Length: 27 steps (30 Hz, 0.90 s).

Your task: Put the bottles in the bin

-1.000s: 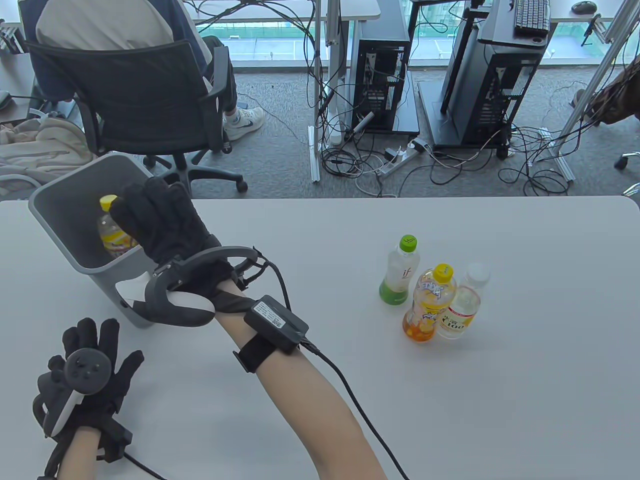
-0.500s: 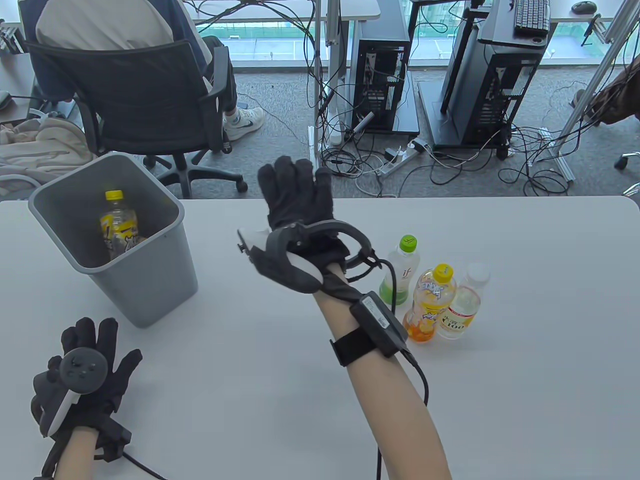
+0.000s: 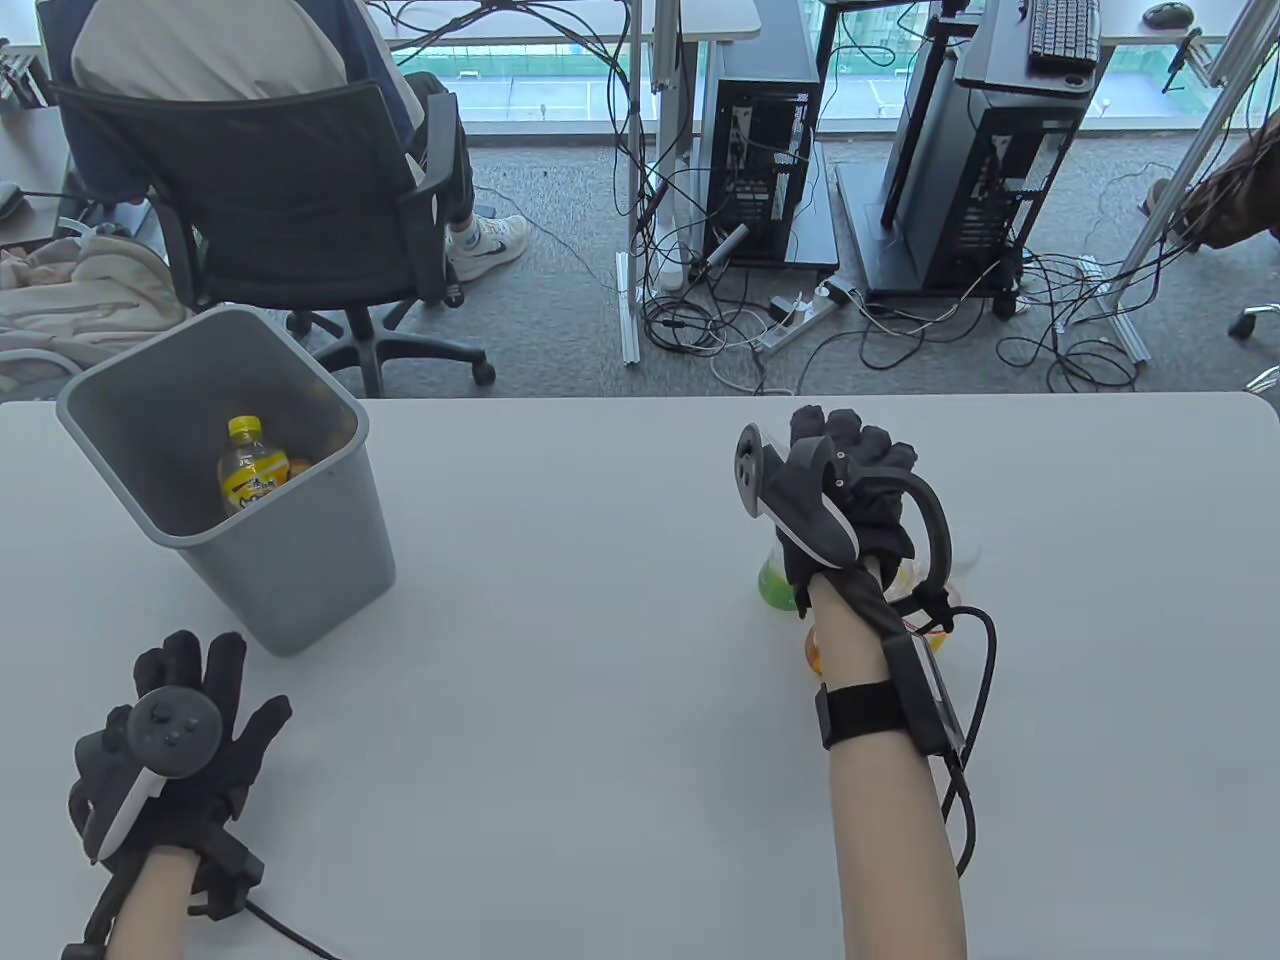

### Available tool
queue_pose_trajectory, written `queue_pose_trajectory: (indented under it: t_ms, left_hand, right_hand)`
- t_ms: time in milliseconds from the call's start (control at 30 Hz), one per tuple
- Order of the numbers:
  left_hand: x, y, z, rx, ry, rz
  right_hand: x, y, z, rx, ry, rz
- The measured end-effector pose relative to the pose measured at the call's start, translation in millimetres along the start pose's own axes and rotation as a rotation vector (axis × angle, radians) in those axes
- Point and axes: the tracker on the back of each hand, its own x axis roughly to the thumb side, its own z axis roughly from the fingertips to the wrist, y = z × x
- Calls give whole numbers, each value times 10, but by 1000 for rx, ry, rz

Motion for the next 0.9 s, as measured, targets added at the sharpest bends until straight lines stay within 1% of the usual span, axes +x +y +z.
queue_pose_trajectory:
  t_ms: [100,233,400,533,800,900]
  left_hand:
    - [11,-10,-16,-11,-3,-5]
    - [18,-24,-31,-24,0,-14]
    - [14,-23,-25,-16,1,-12]
    - [6,-25,-22,-13,4,-7]
    - [6,-26,-17,-8,4,-10]
    - [1,-25,-13,-1,1,-8]
  right_hand:
    - [-1,129,-34,57,-11,15]
    - [53,255,-70,162,-31,31]
    - [139,362,-93,211,-42,48]
    - [194,389,-119,156,-35,77]
    - [218,405,-150,169,-37,77]
    - [214,424,-149,143,-45,76]
